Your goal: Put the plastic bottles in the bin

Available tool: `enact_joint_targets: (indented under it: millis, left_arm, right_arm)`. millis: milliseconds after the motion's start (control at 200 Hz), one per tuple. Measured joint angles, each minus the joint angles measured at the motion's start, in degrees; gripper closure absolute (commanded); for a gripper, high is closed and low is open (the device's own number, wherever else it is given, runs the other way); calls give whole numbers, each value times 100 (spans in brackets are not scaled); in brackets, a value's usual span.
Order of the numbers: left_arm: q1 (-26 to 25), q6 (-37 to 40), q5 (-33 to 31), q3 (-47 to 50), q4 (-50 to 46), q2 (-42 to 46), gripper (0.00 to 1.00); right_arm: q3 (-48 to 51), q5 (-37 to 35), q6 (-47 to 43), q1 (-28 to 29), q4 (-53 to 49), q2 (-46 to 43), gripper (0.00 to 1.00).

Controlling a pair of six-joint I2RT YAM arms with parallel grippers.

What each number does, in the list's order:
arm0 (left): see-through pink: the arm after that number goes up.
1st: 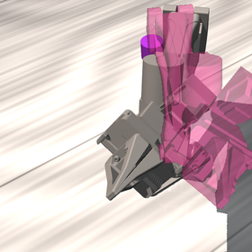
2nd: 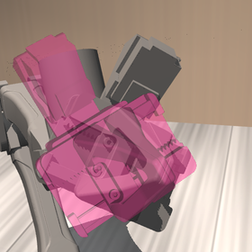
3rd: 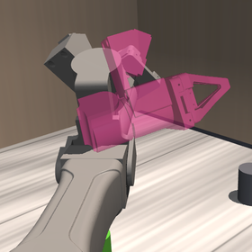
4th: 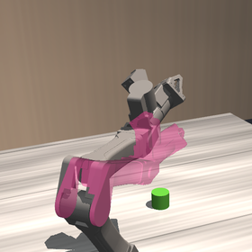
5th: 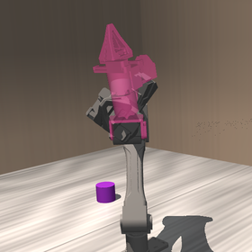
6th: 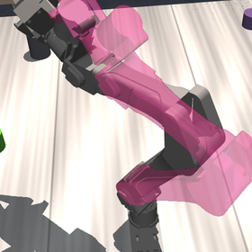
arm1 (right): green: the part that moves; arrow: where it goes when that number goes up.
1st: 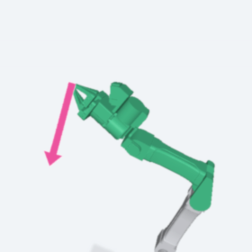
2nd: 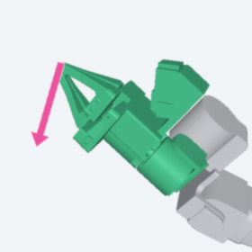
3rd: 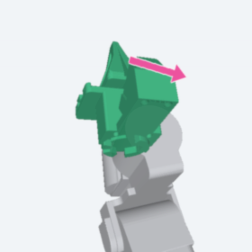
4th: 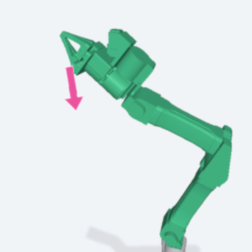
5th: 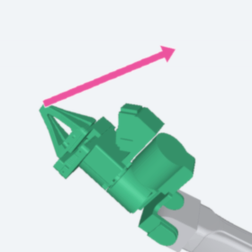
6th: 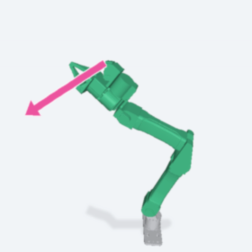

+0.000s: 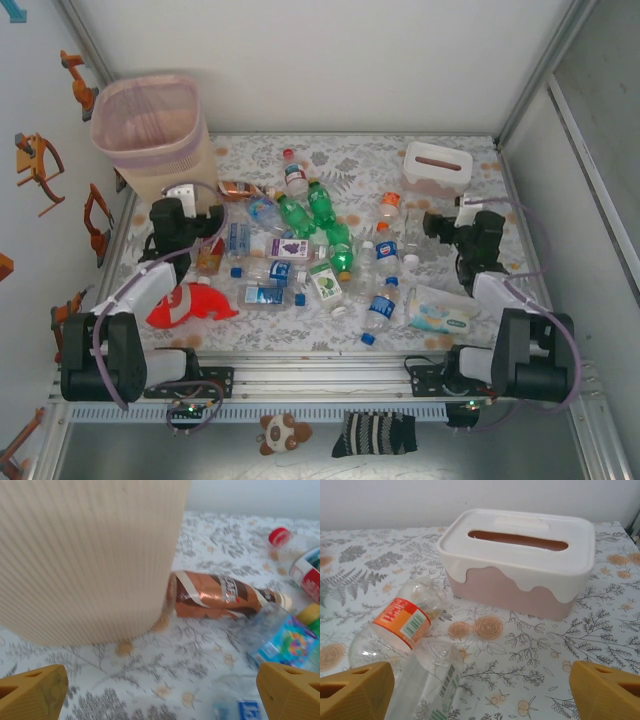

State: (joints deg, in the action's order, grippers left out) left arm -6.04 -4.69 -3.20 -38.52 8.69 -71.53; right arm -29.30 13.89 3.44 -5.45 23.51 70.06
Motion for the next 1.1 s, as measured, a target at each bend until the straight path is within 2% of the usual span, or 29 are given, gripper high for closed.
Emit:
enact_joint_targets:
  millis: [90,290,496,761,1102]
  left_arm:
    - [-74,-297,-83,-522,-1058,-2,0]
    - [-107,-566,-59,-1257,-3099,-48,3]
    - [-111,-551,-20,-1646,-4489,-271,7]
    - [-111,-457,94,-1941,-4979,-1150,23]
    - [-111,-417,177,-2218,-4966,-1832,27]
  right_arm:
    - [-382,7,188,0,-769,-151,22]
    - [-1097,146,586,2,-2146,-334,27]
    - [-1346,656,643,2,-3058,-562,32]
    - [-1460,855,616,7,-3464,-793,32]
    - [-1469,861,616,7,-3628,-807,33]
